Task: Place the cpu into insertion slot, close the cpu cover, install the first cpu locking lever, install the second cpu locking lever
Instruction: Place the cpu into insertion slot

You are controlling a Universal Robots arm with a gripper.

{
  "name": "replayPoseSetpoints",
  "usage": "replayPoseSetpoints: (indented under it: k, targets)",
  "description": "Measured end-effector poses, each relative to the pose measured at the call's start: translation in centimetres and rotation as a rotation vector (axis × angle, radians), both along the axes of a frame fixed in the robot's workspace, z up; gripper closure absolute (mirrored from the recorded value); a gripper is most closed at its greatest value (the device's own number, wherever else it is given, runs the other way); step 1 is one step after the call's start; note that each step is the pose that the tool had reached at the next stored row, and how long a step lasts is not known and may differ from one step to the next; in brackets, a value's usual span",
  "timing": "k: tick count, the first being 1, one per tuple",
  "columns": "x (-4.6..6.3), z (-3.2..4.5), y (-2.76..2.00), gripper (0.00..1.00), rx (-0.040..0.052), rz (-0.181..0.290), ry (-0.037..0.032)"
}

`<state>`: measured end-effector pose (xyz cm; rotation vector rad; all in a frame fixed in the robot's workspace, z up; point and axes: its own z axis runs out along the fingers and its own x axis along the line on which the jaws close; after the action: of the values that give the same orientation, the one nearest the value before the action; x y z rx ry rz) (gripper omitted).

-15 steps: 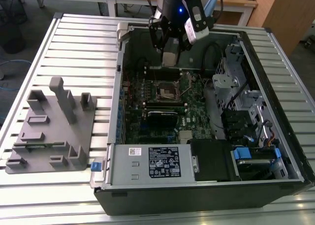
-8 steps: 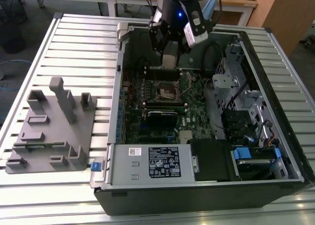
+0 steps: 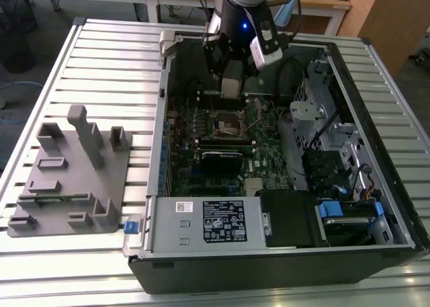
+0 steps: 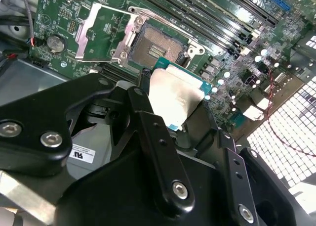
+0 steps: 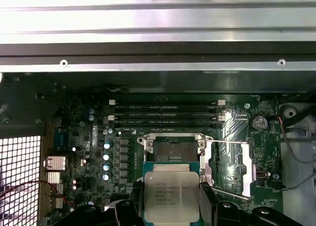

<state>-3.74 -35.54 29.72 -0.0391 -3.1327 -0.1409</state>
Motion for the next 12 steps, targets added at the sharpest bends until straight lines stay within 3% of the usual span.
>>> replayPoseSetpoints:
  k: [9, 12]
  targets:
    - [0.00, -0.05, 0.00, 0.46, 0.0001, -0.001, 0.0000]
    - [0.00, -0.12, 0.00, 0.46, 0.0000, -0.033, 0.0000]
